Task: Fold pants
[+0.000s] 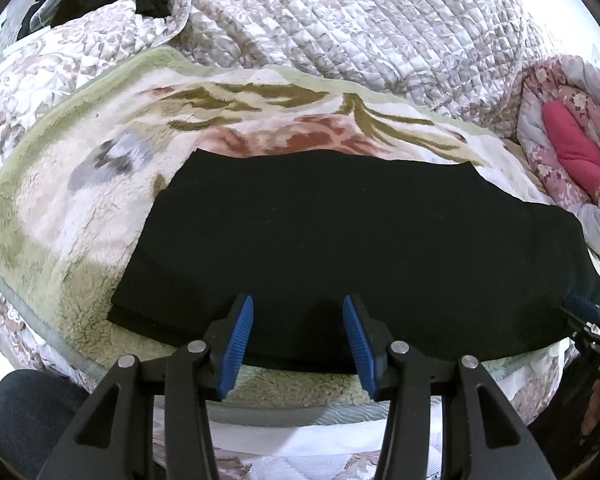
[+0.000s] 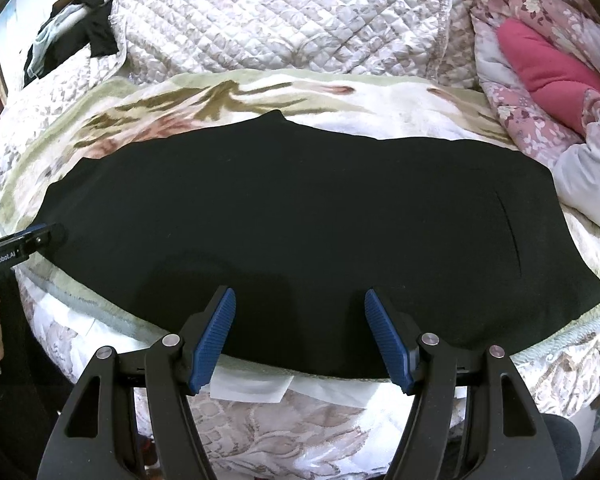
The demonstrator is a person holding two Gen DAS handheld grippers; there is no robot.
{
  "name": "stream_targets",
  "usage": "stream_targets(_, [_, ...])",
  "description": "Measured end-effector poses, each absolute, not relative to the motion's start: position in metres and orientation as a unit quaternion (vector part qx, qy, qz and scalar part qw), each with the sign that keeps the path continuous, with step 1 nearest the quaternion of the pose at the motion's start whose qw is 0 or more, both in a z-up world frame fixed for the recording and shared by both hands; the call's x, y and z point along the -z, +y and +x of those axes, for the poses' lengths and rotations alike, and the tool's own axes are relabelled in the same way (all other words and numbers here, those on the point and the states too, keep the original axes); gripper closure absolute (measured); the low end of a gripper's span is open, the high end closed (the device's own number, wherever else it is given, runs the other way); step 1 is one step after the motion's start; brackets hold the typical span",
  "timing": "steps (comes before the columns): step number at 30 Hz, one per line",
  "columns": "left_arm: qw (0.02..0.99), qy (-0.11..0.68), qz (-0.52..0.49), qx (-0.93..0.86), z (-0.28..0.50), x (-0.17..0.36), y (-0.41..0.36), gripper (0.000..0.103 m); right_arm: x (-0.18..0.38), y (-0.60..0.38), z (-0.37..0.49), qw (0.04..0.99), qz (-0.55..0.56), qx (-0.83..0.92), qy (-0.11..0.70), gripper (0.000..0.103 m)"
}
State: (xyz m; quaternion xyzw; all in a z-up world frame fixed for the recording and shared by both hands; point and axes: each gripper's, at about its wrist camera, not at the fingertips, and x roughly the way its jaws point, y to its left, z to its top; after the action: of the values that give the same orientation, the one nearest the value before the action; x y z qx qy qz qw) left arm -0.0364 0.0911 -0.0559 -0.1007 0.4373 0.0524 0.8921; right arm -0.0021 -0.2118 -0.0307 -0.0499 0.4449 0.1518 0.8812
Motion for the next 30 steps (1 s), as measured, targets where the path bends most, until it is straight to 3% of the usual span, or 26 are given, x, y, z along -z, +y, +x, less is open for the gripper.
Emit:
stream_targets(11, [0.891, 0.432, -0.124, -0.065, -0.048, 0.056, 0.107, 0.053, 0.033, -0.199, -0.001, 0.876, -0.056, -0.165, 0.450, 0.036])
stream_targets(20, [0.869, 0.441, -0.205, -0.089, -0.073, 0.065, 0.139, 0.053, 0.034, -0.196, -0.003, 0.876, -0.048, -0.172, 0.448, 0.036])
stream_targets(24, [0.864, 0.436, -0.236, -0.084, -0.068, 0.068, 0.143, 0.045, 0.033, -0.199, -0.002, 0.878, -0.043, -0.172, 0.445, 0.036])
stream_targets(30, [0.865, 0.410, -0.278, -0.079, -0.062, 0.072, 0.156, 0.044, 0.031, -0.203, -0.001, 0.881, -0.030, -0.171, 0.441, 0.035])
